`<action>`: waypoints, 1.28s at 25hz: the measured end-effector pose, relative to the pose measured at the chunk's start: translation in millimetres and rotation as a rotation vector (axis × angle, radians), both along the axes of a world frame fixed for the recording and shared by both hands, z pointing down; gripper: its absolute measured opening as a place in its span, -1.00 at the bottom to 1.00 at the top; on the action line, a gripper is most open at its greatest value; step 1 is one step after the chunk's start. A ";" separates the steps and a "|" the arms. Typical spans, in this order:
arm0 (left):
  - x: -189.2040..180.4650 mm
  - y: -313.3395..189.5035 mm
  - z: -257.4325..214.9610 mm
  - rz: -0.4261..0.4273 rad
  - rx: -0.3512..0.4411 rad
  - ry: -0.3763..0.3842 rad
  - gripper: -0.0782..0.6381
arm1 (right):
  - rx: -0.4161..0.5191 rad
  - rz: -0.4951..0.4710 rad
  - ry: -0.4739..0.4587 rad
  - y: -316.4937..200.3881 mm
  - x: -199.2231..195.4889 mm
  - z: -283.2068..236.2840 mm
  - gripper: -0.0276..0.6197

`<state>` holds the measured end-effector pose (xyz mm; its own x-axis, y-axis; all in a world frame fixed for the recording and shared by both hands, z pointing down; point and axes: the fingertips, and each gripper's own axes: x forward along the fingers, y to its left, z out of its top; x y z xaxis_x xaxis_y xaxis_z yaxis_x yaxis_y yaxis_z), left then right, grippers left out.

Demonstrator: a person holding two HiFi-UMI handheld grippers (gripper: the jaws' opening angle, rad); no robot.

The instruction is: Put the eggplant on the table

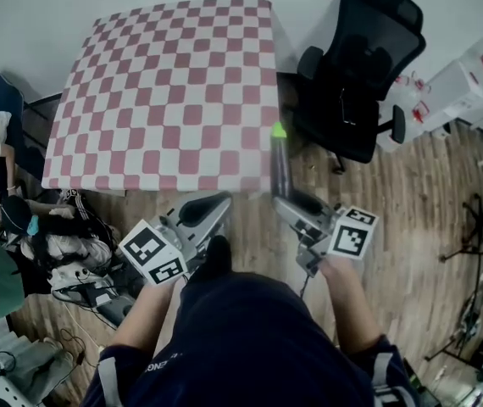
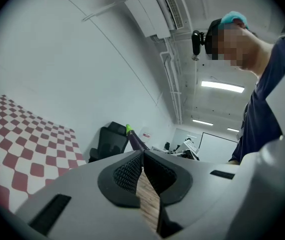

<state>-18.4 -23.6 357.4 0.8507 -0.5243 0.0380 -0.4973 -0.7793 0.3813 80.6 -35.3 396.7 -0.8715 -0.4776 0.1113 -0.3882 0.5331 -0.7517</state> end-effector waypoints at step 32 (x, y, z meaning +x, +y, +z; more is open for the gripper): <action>-91.8 -87.0 47.1 -0.087 -0.127 -0.078 -0.68 | -0.176 -0.030 0.145 -148.9 -95.1 109.3 -0.26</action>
<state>-110.3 -110.6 404.5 0.7940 -0.5829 0.1727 -0.5929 -0.6797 0.4320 -14.5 -184.2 506.1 -0.8538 -0.4141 0.3156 -0.4850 0.4118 -0.7715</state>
